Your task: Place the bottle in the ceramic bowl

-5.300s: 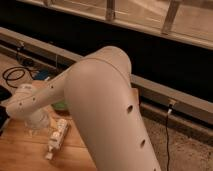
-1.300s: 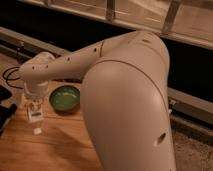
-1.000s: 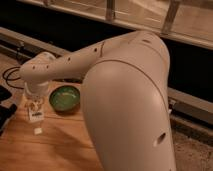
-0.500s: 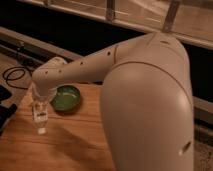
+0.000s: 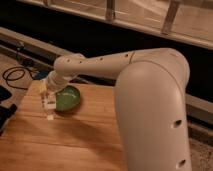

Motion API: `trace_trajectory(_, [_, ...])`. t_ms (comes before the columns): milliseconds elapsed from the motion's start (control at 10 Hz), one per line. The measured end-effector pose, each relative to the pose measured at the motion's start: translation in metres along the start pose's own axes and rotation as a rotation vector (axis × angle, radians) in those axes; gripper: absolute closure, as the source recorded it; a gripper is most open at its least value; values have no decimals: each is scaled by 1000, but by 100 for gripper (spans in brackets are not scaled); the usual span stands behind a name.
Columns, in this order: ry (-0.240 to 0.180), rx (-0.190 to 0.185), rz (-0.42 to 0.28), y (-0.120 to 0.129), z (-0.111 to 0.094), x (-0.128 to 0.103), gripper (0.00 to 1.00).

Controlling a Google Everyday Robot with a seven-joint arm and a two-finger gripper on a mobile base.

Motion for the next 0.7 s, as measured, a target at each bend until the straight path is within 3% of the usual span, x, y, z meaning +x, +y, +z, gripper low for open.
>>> trace_trajectory(300, [-1, 3, 9, -23, 16, -28, 100])
trace_trajectory(600, [-69, 29, -17, -23, 29, -46, 100])
trace_trajectory(700, [-74, 37, -21, -22, 30, -46, 100])
